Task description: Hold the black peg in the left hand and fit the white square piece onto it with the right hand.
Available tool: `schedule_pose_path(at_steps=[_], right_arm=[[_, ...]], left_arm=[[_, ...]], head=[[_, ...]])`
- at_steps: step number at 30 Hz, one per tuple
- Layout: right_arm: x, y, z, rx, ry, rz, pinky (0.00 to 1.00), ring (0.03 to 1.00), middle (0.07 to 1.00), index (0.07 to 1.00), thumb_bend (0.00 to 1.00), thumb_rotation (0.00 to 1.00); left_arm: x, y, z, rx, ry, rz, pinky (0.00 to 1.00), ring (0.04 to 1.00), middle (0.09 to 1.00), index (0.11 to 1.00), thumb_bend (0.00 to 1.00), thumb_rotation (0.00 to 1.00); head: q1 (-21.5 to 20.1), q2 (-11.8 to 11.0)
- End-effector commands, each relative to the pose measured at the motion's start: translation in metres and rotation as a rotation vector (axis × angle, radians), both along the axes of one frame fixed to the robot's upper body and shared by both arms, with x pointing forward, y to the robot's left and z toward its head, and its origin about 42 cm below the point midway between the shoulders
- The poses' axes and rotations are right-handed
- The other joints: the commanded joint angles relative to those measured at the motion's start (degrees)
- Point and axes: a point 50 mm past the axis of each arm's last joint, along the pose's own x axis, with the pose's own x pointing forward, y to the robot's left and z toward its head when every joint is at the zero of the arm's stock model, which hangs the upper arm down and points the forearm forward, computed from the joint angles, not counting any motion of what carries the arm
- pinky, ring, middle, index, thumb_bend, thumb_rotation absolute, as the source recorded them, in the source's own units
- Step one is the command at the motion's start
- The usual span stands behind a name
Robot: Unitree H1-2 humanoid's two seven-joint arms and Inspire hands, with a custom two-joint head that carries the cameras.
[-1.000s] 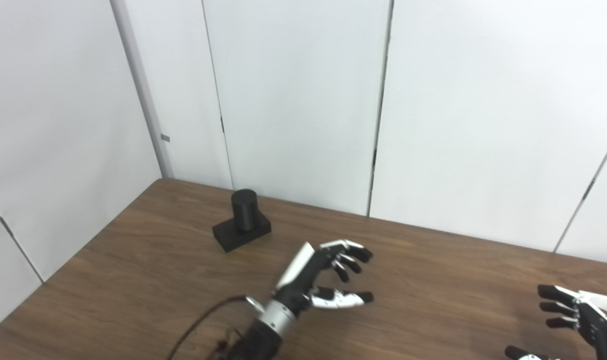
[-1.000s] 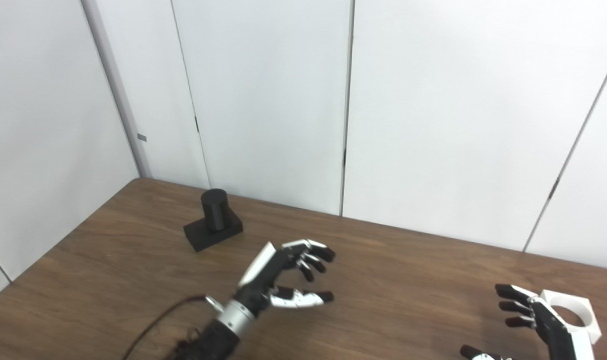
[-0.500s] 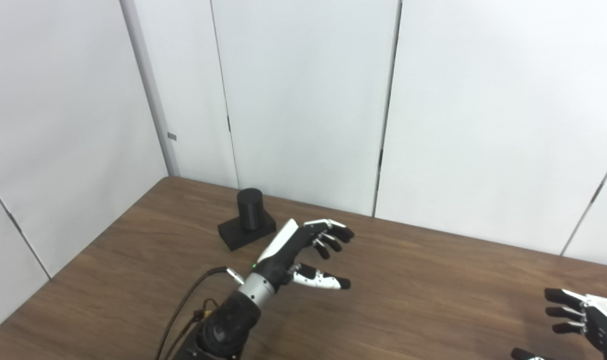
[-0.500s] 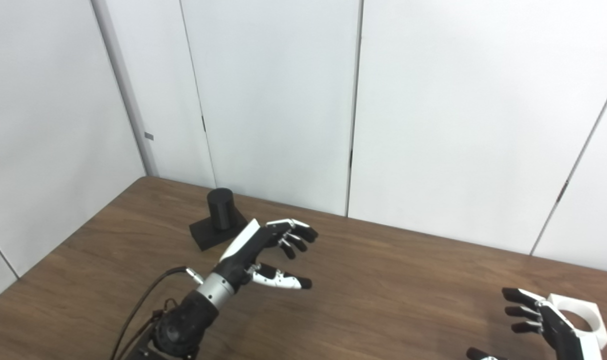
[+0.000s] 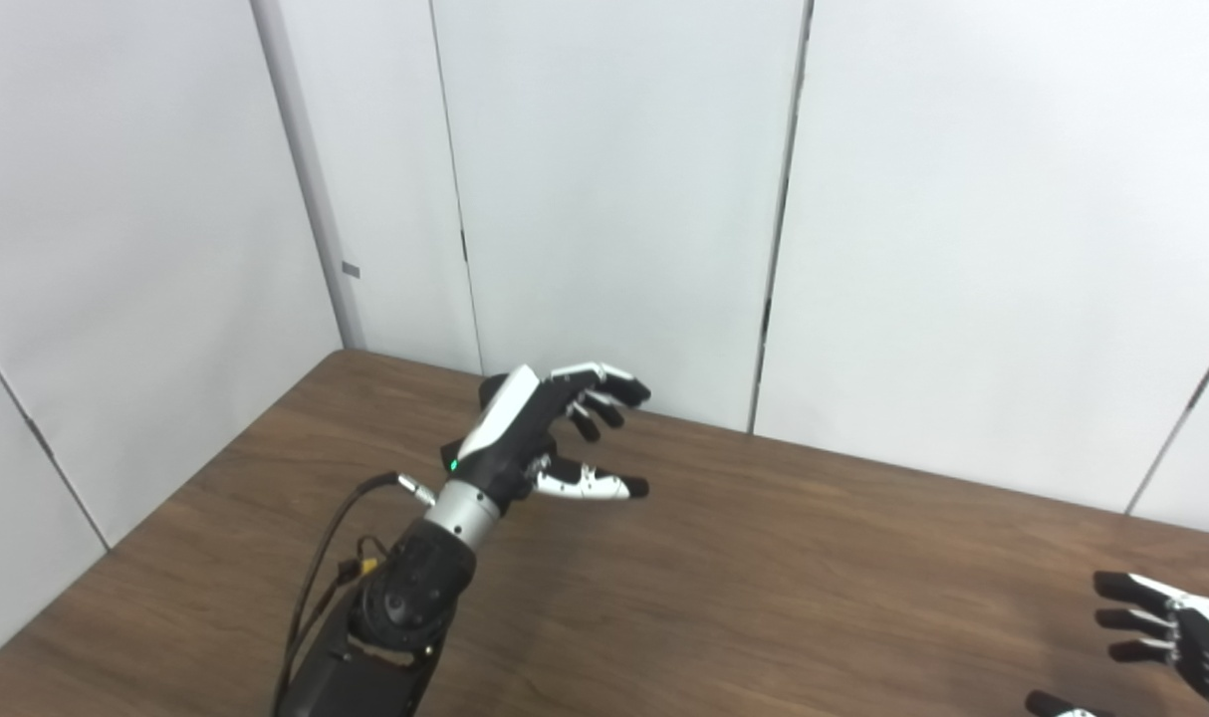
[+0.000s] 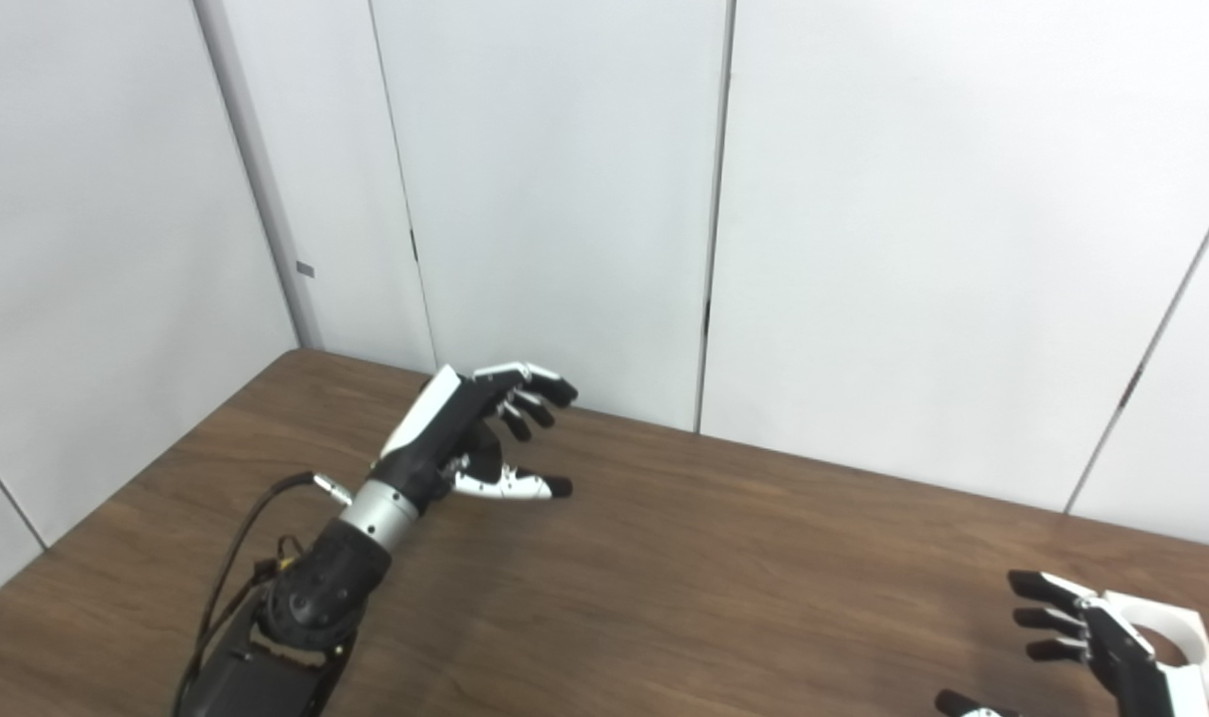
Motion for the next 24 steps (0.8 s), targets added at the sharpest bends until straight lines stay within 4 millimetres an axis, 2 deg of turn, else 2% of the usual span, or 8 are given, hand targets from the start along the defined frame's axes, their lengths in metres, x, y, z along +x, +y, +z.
schedule_pose_path(at_steps=[1,8,15,24], right_arm=[[0.006,0.001,0.022,0.001,-0.076,0.006,0.55,0.663,0.726,0.695,0.52,0.00],[0.006,0.001,0.023,-0.003,-0.071,0.006,0.55,0.661,0.724,0.695,0.52,0.00],[0.005,0.001,0.023,-0.004,-0.071,0.009,0.55,0.660,0.721,0.692,0.52,0.00],[0.003,0.003,0.024,-0.004,-0.068,0.005,0.55,0.654,0.716,0.692,0.52,0.00]], left_arm=[[0.008,0.008,0.030,0.023,-0.101,0.026,0.51,0.624,0.694,0.665,0.81,0.00],[0.012,0.030,0.042,0.042,-0.117,0.101,0.56,0.678,0.726,0.690,0.82,0.00],[0.017,0.045,0.055,0.060,-0.150,0.177,0.66,0.792,0.788,0.700,0.83,0.06],[0.022,0.064,0.059,0.133,-0.123,0.247,0.77,0.848,0.837,0.706,0.88,0.12]], head=[[-0.10,0.08],[0.23,0.14],[0.16,0.12],[0.07,0.35]])
